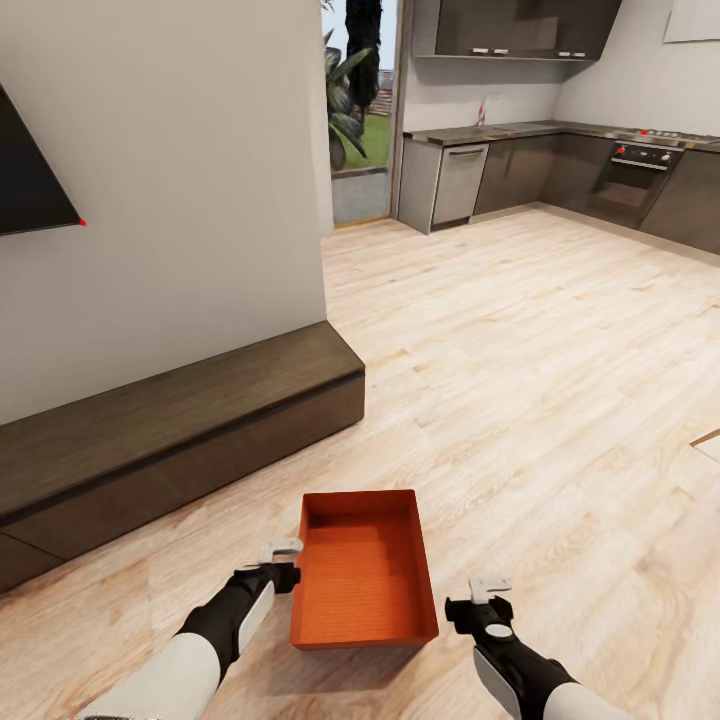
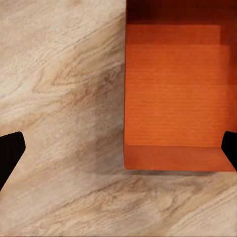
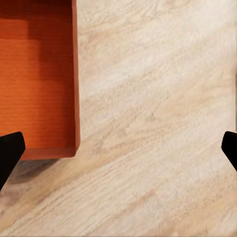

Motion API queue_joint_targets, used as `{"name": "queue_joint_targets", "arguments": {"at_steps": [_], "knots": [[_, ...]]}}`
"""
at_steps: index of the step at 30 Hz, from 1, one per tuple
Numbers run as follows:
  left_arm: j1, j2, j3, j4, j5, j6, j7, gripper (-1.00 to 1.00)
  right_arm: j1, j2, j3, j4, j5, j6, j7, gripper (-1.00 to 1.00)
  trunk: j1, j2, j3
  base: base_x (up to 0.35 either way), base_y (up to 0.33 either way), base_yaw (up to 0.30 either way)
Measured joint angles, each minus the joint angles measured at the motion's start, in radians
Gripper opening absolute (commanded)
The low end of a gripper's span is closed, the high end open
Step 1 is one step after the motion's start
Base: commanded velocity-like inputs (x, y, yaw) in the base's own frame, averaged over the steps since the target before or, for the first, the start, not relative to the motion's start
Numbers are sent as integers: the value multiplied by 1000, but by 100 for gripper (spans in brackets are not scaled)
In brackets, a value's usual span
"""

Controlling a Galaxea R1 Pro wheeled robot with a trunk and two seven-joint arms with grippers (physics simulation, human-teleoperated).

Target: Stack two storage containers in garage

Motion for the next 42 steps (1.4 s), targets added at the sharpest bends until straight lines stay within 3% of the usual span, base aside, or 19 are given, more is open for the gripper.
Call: {"name": "queue_joint_targets", "arguments": {"at_steps": [26,36,42], "knots": [[-2,-4,0,-9,-1,-13,3,100,0,-2,5,-13,3,-4,-6,100,0,0,0,0,0,0],[-2,-5,0,-12,-1,-13,7,100,-60,0,6,-10,1,-7,-6,100,0,0,0,0,0,0],[-1,-11,-2,-6,-2,-14,8,100,-127,47,6,75,-9,-14,-7,100,0,0,0,0,0,0]]}}
